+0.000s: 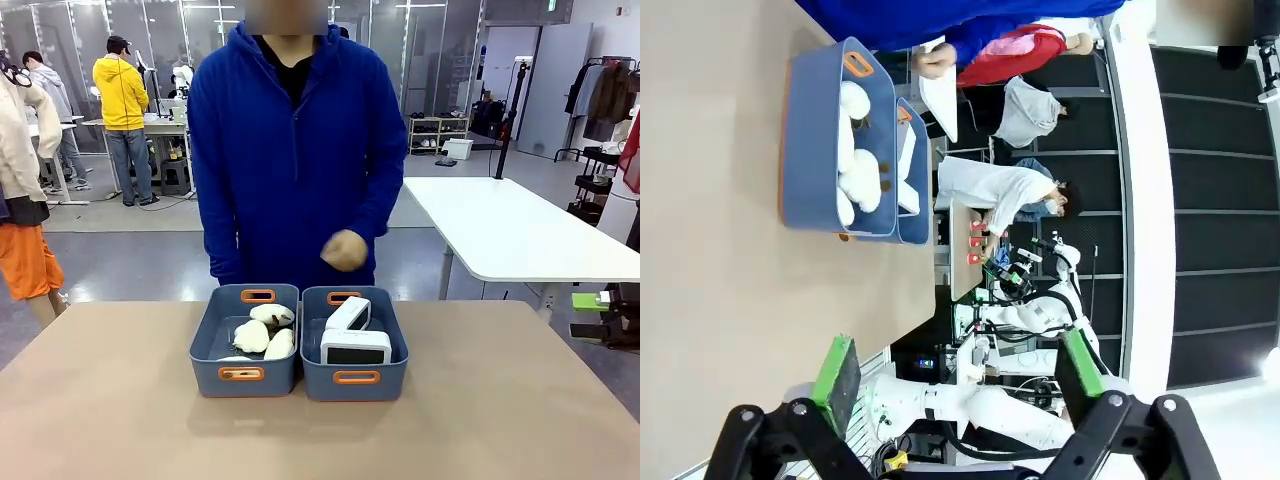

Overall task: Sort the digital clocks into the basket.
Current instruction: Pick up the Digital clock from the table and place it into the empty Plastic storage basket.

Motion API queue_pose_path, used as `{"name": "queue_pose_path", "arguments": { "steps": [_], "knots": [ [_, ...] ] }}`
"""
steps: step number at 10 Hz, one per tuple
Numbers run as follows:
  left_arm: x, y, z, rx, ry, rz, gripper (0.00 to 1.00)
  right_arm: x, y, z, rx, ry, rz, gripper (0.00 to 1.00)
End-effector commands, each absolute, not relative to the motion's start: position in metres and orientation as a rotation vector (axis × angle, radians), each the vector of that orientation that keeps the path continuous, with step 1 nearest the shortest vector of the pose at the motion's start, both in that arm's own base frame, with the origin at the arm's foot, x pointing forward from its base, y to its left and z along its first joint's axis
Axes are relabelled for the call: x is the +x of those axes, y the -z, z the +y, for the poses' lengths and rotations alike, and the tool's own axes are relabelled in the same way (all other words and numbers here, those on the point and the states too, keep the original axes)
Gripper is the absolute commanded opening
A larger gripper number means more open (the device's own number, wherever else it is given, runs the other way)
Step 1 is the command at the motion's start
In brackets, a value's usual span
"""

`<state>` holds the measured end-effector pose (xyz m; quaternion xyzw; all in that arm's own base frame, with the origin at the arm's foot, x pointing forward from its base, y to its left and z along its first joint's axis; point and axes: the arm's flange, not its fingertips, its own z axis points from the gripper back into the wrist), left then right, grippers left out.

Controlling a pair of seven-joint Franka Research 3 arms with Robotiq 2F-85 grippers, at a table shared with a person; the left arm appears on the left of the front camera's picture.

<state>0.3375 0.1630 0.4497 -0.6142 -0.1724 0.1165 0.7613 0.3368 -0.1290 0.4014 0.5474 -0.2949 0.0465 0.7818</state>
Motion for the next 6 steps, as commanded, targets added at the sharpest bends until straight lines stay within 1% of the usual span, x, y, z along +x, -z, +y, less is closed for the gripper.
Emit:
{"name": "queue_pose_path", "arguments": {
  "steps": [1,6],
  "knots": [
    [0.3369,-0.4554,0.1630,-1.336,-0.273,-0.370,1.00,0.3369,-0.4042,-0.1284,1.188,-0.102,-0.652,1.00],
    [0.3369,-0.4554,0.1630,-1.336,-0.273,-0.370,1.00,0.3369,-0.4042,-0.1284,1.188,-0.102,-0.652,1.00]
  ]
}}
